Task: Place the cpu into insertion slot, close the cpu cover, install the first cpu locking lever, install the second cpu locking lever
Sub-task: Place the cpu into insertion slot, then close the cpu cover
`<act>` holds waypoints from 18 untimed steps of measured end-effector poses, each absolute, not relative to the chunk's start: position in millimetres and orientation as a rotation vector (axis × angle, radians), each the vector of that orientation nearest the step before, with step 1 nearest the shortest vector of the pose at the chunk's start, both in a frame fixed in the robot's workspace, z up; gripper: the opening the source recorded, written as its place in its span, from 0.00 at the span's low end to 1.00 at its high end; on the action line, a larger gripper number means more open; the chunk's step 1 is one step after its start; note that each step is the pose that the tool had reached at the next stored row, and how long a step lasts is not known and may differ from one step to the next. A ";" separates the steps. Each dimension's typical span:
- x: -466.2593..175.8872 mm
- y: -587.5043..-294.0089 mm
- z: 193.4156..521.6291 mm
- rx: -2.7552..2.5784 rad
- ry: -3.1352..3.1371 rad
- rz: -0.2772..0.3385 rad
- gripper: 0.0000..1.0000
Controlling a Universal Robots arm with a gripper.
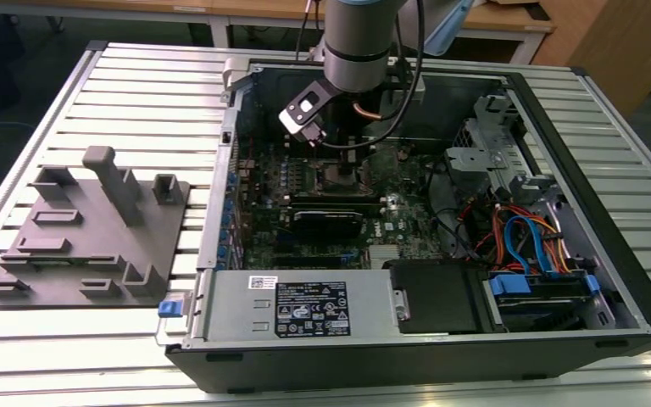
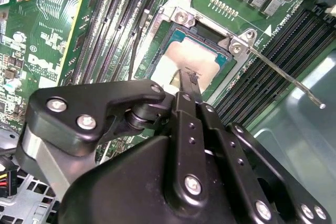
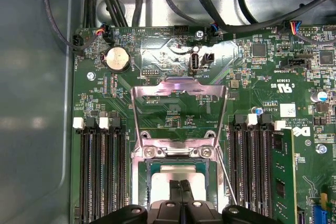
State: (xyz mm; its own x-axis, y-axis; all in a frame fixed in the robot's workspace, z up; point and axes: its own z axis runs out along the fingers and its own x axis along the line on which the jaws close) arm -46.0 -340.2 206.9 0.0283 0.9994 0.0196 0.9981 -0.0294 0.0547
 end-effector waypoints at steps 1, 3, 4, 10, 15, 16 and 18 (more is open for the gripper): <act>-46.0 -340.2 206.9 2.234 2.171 0.081 0.10; -46.0 -340.2 206.9 2.234 2.171 0.081 0.10; -45.8 -340.2 206.9 2.234 2.171 0.081 0.10; -45.6 -340.1 206.9 2.234 2.171 0.081 0.10; -45.5 -340.2 206.9 2.234 2.171 0.081 0.10; -45.5 -340.1 206.9 2.234 2.171 0.081 0.10; -44.1 -340.2 206.2 2.247 2.183 0.054 0.10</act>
State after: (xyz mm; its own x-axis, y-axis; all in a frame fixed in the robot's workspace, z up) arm -44.1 -340.2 206.2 0.0288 0.9994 0.0189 0.9991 -0.0293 0.0302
